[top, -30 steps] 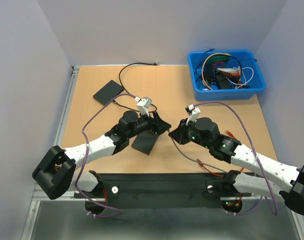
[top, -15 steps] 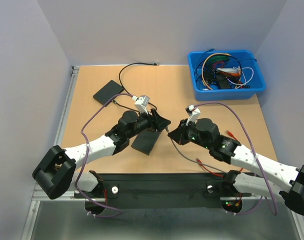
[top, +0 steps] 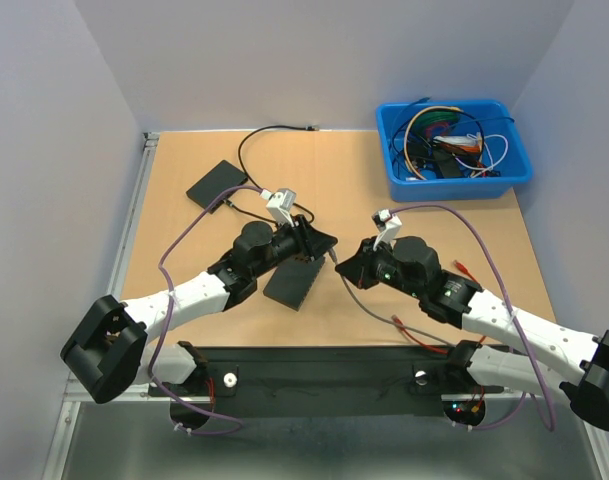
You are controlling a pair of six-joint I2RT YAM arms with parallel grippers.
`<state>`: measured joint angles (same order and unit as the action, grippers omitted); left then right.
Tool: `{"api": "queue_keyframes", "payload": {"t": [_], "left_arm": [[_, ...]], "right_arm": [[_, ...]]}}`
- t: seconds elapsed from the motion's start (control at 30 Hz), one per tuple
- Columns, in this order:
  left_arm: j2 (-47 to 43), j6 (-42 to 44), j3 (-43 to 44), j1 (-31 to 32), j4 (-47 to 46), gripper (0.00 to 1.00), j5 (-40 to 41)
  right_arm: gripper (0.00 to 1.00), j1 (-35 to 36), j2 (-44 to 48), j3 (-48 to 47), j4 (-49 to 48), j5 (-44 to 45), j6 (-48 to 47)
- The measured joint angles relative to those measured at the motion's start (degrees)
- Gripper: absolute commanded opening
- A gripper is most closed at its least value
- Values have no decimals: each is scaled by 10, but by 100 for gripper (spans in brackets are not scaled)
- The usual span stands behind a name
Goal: Insert the plug into the switch port
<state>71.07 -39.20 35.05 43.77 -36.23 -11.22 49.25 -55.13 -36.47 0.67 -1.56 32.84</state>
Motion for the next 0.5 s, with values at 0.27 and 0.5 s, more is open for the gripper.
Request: {"api": "queue_keyframes", "payload": {"t": [0.27,0.5], "left_arm": [[0,1,0,0,-2,41,-10],[0,1,0,0,-4,36,-17]], "right_arm": [[0,0,0,9,-16,1,2],[0,0,0,9,-24,3,2]]}}
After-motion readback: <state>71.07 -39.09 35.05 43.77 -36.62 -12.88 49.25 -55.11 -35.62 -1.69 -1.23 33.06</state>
